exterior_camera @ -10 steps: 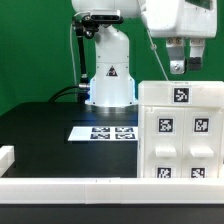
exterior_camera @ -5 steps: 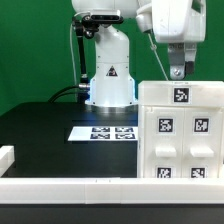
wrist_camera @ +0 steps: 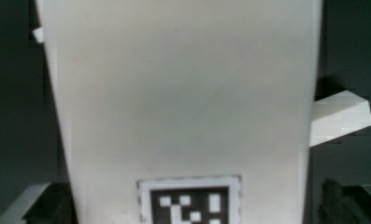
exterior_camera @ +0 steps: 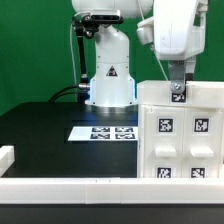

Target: Assemble cabinet

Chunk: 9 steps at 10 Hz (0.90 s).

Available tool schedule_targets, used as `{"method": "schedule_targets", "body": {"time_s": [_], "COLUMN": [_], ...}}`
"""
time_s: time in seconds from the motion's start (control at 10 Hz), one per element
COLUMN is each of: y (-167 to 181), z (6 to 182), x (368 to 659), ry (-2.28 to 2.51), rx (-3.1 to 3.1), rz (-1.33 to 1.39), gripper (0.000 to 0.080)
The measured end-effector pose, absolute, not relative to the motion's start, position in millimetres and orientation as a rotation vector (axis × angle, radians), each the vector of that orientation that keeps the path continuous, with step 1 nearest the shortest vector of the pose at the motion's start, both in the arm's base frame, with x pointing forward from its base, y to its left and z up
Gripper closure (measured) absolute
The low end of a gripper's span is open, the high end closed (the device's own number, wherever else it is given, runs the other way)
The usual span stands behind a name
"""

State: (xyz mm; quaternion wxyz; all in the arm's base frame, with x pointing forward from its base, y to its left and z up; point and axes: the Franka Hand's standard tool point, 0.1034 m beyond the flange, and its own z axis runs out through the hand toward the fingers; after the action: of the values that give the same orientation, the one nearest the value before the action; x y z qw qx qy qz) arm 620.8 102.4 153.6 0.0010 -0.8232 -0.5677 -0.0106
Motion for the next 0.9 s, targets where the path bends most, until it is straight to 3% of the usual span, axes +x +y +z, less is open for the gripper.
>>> {"method": "schedule_targets", "body": {"time_s": [0.2, 0.3, 0.9], "y": [101.7, 102.0, 100.0], "z": [153.7, 153.6, 152.8], "x": [620.9, 620.8, 621.5], "ry": [-1.759, -1.683, -0.493], "rx": [-2.600, -2.648, -3.040], "rz": [-0.033, -0.034, -0.035], "gripper": [0.0163, 0.0248, 0.0248]}}
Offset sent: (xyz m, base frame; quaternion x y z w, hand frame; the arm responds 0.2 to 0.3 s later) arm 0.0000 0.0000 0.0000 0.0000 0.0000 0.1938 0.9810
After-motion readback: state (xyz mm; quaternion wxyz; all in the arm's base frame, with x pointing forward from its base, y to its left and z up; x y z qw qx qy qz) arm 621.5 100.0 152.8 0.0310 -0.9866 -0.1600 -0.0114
